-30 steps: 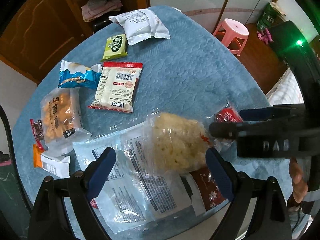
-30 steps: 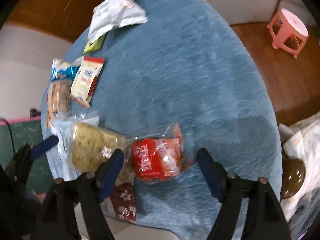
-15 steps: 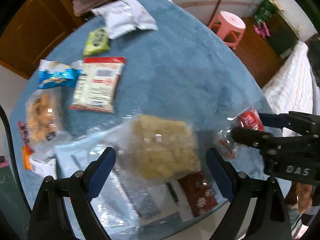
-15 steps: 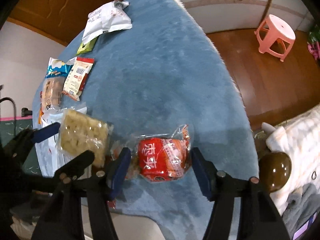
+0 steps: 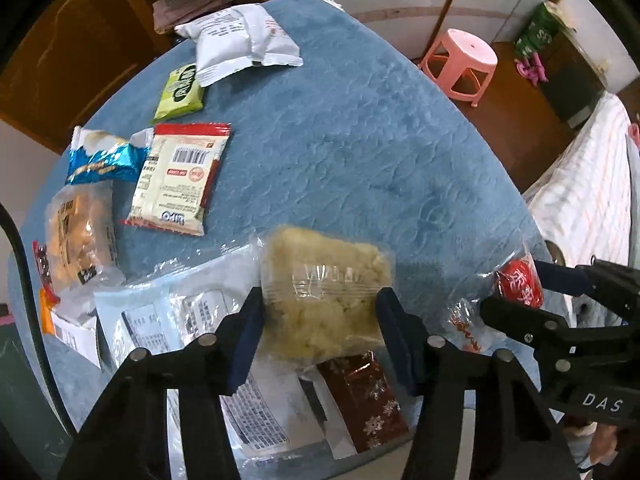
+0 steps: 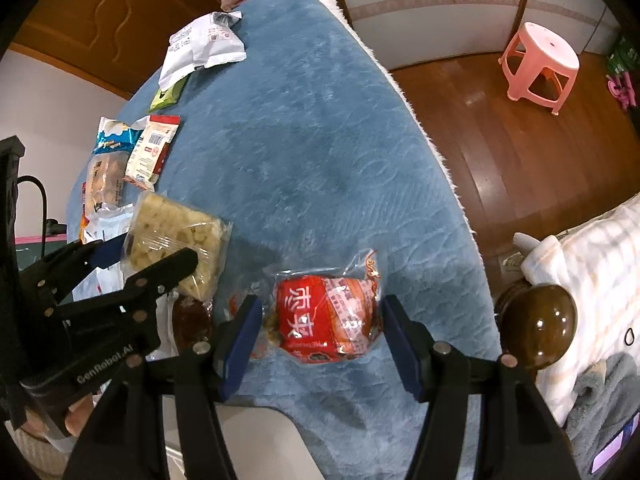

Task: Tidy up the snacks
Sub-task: 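Grasp the clear cracker bag with the left tool while the right tool grasps the red sausage, then lower both held snacks into the white tray and open both tools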

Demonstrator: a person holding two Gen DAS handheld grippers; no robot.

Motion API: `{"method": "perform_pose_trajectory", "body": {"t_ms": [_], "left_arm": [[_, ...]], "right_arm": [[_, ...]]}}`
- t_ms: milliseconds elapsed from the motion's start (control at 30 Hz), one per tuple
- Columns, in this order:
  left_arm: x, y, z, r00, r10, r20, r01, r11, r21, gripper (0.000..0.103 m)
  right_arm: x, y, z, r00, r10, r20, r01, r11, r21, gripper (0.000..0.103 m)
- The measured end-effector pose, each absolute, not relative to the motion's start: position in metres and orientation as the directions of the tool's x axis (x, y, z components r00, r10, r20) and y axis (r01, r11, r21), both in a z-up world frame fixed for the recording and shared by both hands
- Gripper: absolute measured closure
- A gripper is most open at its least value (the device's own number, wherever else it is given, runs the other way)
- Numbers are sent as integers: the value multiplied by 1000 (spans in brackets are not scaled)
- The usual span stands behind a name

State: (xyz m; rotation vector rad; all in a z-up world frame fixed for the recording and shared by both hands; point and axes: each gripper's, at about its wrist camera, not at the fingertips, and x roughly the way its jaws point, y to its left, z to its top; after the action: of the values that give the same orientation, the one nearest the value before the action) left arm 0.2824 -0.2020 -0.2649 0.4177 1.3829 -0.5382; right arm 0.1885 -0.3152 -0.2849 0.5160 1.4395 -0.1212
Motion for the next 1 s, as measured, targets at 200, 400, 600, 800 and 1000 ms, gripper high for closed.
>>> {"method": "perform_pose_trajectory", "body": {"t_ms": [200, 400, 600, 800, 1000], "left_arm": [[275, -184, -237, 156, -173, -973, 555, 830, -59, 50], [250, -146, -177, 223, -241, -945, 535, 841, -88, 50], [200, -93, -109, 318, -248, -915, 477, 876, -71, 50], [144, -30, -67, 398, -205, -894, 373, 927, -47, 49], [94, 18, -54, 416, -156, -896, 248, 967, -54, 49]], "right_arm": [[184, -312, -265, 186, 226, -956, 358, 891, 280, 42], [179, -301, -224, 257, 217, -942, 303, 907, 291, 42], [157, -274, -157, 357, 187, -915, 186, 946, 266, 42], [107, -246, -99, 430, 184, -884, 63, 971, 232, 42], [62, -214, -73, 439, 197, -876, -33, 978, 204, 41]]}}
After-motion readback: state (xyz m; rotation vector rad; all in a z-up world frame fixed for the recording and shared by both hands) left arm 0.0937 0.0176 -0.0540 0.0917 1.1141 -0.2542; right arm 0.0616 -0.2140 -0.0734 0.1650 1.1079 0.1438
